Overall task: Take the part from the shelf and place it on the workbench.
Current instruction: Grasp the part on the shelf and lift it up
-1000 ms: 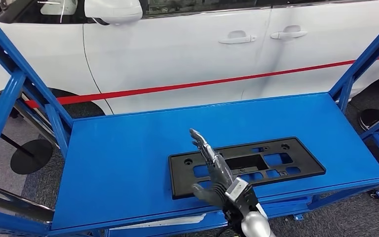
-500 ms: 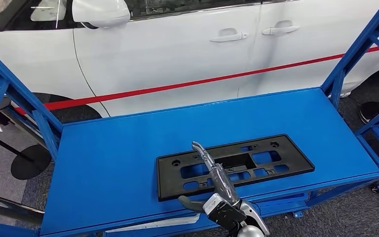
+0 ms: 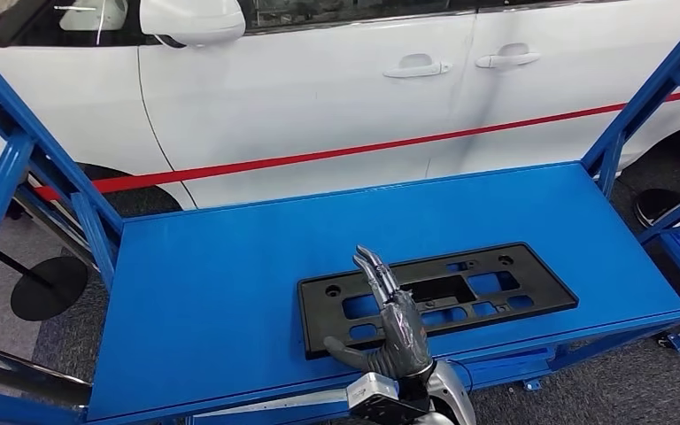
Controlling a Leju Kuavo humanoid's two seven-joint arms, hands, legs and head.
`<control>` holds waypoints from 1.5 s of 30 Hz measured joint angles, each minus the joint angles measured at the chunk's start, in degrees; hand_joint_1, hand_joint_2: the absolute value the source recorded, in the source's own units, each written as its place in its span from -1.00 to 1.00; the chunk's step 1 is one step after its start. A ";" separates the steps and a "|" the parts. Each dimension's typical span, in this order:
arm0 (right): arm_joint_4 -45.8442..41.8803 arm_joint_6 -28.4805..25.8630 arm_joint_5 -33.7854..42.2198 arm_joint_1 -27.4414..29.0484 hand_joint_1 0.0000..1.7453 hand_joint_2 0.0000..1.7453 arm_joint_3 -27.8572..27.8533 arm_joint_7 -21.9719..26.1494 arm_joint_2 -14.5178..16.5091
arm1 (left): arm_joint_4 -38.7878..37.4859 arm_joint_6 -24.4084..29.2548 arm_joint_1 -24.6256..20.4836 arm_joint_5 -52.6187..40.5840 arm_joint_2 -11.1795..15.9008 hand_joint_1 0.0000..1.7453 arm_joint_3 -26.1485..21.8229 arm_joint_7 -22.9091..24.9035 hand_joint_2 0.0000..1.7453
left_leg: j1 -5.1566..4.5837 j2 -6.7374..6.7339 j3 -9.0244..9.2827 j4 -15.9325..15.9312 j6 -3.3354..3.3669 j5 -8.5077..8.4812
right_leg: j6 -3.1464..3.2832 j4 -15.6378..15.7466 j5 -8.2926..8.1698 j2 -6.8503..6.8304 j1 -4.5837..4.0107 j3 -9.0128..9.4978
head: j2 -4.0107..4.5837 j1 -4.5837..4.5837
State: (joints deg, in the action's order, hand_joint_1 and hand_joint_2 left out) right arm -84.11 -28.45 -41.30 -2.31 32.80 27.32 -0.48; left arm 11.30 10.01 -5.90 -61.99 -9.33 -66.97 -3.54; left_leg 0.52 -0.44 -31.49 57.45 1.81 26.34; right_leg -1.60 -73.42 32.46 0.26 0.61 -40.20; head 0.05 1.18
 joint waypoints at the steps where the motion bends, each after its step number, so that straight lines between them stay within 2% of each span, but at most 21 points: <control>1: -0.03 -1.39 -1.20 -0.29 -1.00 1.00 0.34 -0.29 0.02 | 0.00 0.10 -0.01 0.09 0.00 -1.00 0.02 -0.11 -1.00 | 0.00 0.02 0.07 0.07 -0.07 0.07 | 0.08 2.70 -1.92 -0.03 0.08 1.26 | 0.00 -0.01; 4: -0.04 -6.05 -7.08 -2.10 -1.00 1.00 1.16 -2.03 0.06 | 0.00 0.28 -0.07 0.38 0.00 -1.00 0.02 -0.28 -1.00 | -0.19 0.05 0.10 0.39 -0.70 0.40 | 0.70 13.35 -6.29 -0.26 -0.06 6.27 | -0.01 0.00; 9: -0.14 -8.52 -13.62 -3.33 -1.00 1.00 1.44 -4.27 0.14 | 0.00 0.27 -0.11 0.60 0.00 -1.00 0.00 -0.29 -1.00 | -0.17 0.03 -0.20 1.09 -2.27 1.21 | 2.28 15.41 -6.59 -0.23 -0.15 6.95 | -0.01 0.06; 11: -0.24 -8.79 -15.50 -3.93 -1.00 1.00 1.52 -4.86 0.14 | 0.00 0.27 -0.10 0.71 0.00 -1.00 0.00 -0.25 -1.00 | -0.02 0.11 -2.26 5.78 -2.64 4.11 | 2.84 15.69 -6.71 -0.28 -0.03 7.10 | -0.01 0.09; 13: -0.06 -9.00 -17.94 -4.59 -1.00 1.00 1.66 -5.96 0.06 | 0.00 0.26 -0.05 0.96 0.00 -1.00 -0.01 -0.19 -1.00 | 0.03 0.12 -5.87 13.46 -2.85 7.61 | 3.06 15.69 -6.66 -0.27 -0.16 7.08 | -0.01 0.11; 15: 0.41 -8.67 -20.63 -5.28 -1.00 1.00 1.82 -7.64 -0.24 | 0.00 0.26 0.03 1.26 0.00 -1.00 -0.03 -0.10 -1.00 | 0.05 0.12 -7.61 16.79 -2.88 7.83 | 3.08 15.65 -6.64 -0.20 -0.28 7.10 | -0.01 0.11; 16: 0.65 -8.18 -21.97 -5.64 -1.00 1.00 1.89 -8.57 -0.47 | 0.00 0.26 0.05 1.36 0.00 -1.00 -0.04 -0.07 -1.00 | 0.05 0.12 -6.99 15.25 -2.79 6.35 | 3.06 15.61 -6.62 -0.13 -0.31 7.16 | -0.01 0.11; 19: 0.96 -5.31 -24.88 -6.47 -1.00 1.00 2.10 -11.10 -1.46 | 0.00 0.26 -0.01 1.43 0.00 -1.00 -0.08 -0.05 -1.00 | -0.06 0.20 -1.80 3.96 -2.09 0.97 | 2.71 15.38 -6.43 0.04 -0.48 7.33 | -0.01 0.10; 21: 0.91 -2.90 -25.94 -6.70 -1.00 1.00 2.40 -12.27 -2.52 | 0.00 0.26 -0.04 1.47 0.00 -1.00 -0.11 -0.02 -1.00 | -0.31 0.29 -0.40 0.69 -1.60 0.29 | 2.19 15.28 -6.44 0.04 -0.57 7.16 | -0.01 0.07; 24: 0.27 0.00 -27.13 -6.73 -1.00 1.00 2.81 -13.54 -4.61 | 0.00 0.28 0.07 1.63 -0.03 -1.00 -0.18 0.15 -1.00 | -0.31 0.32 -0.40 0.22 -0.73 -0.11 | 1.26 15.19 -6.38 0.02 -0.47 7.06 | 0.00 0.04; 25: -0.24 0.59 -27.45 -6.73 -1.00 1.00 2.85 -13.95 -5.53 | 0.00 0.33 0.05 1.70 -0.06 -1.00 -0.23 0.19 -1.00 | -0.20 0.30 -0.33 -0.02 -0.36 -0.31 | 0.98 14.11 -5.57 0.02 -0.42 6.63 | 0.00 0.01; 28: -1.70 1.59 -28.02 -6.48 -1.00 1.00 2.85 -14.74 -8.44 | 0.00 0.59 0.01 1.89 -0.21 -1.00 -0.45 0.23 -1.00 | -0.11 0.21 -0.29 -0.31 0.33 -0.54 | 0.29 4.18 -0.17 0.00 -0.16 2.04 | -0.01 -0.04; 30: -2.17 1.79 -28.05 -6.00 -1.00 1.00 2.85 -14.79 -9.91 | 0.00 0.66 0.07 1.94 -0.31 -1.00 -0.52 0.26 -1.00 | -0.14 0.18 -0.30 -0.28 0.37 -0.52 | 0.05 -1.43 1.42 -0.01 -0.04 -0.79 | -0.01 -0.04; 31: -2.41 1.81 -28.05 -5.78 -1.00 1.00 2.85 -14.79 -10.53 | 0.00 0.68 0.09 1.94 -0.35 -1.00 -0.54 0.27 -1.00 | -0.14 0.19 -0.27 -0.26 0.35 -0.50 | 0.02 -1.20 0.57 -0.02 0.03 -0.77 | -0.01 -0.04; 32: -2.70 1.81 -28.04 -5.65 -1.00 1.00 2.85 -14.80 -11.10 | 0.00 0.72 0.09 1.94 -0.40 -1.00 -0.54 0.28 -1.00 | -0.14 0.21 -0.21 -0.23 0.29 -0.45 | 0.06 1.39 -1.25 -0.06 0.10 0.45 | -0.01 -0.04; 35: -3.59 1.76 -28.03 -5.61 -1.00 1.00 2.85 -14.84 -12.26 | 0.00 0.76 0.04 1.94 -0.49 -1.00 -0.56 0.28 -1.00 | -0.33 0.24 -0.10 0.09 -0.29 -0.11 | 0.51 13.17 -6.26 -0.26 0.02 6.18 | -0.01 -0.03; 36: -3.85 1.61 -28.03 -5.52 -1.00 1.00 2.85 -15.01 -12.53 | 0.00 0.76 0.01 1.93 -0.50 -1.00 -0.56 0.23 -1.00 | -0.42 0.23 -0.14 0.18 -0.56 -0.02 | 0.74 14.94 -6.63 -0.27 -0.10 6.96 | -0.01 0.00; 39: -5.04 -0.33 -27.89 -4.17 -1.00 1.00 2.80 -16.08 -13.84 | 0.00 0.68 0.00 1.62 -0.49 -1.00 -0.55 -0.32 -1.00 | -0.41 0.22 -0.17 0.28 -1.47 0.25 | 1.57 15.49 -6.58 -0.22 -0.20 7.04 | -0.01 0.05; 41: -6.05 -2.00 -27.72 -2.89 -1.00 1.00 2.72 -16.48 -15.09 | 0.00 0.60 0.08 1.41 -0.46 -1.00 -0.55 -0.70 -1.00 | -0.30 0.25 -0.92 2.29 -2.05 1.89 | 2.24 15.79 -6.70 -0.34 -0.03 7.21 | -0.01 0.06; 44: -6.79 -2.74 -27.65 -1.65 -1.00 1.00 2.63 -16.64 -16.36 | 0.00 0.50 0.26 1.40 -0.41 -1.00 -0.55 -0.84 -1.00 | -0.18 0.27 -5.77 13.44 -2.53 7.54 | 2.86 15.82 -6.67 -0.37 -0.15 7.18 | -0.01 0.09; 45: -6.91 -2.72 -27.63 -1.33 -1.00 1.00 2.63 -16.65 -16.55 | 0.00 0.46 0.30 1.40 -0.40 -1.00 -0.55 -0.84 -1.00 | -0.17 0.26 -7.13 16.37 -2.59 8.35 | 2.91 15.79 -6.65 -0.32 -0.22 7.18 | -0.01 0.09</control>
State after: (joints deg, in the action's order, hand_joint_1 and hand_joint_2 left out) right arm -91.02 -31.17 -68.93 -3.64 35.43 10.67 -17.03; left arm 11.30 10.47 -5.60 -60.59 -9.73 -67.52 -4.37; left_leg 0.34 -0.18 -38.61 73.82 -0.78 34.69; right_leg 1.31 -57.63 25.81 -0.07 0.40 -33.02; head 0.04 1.27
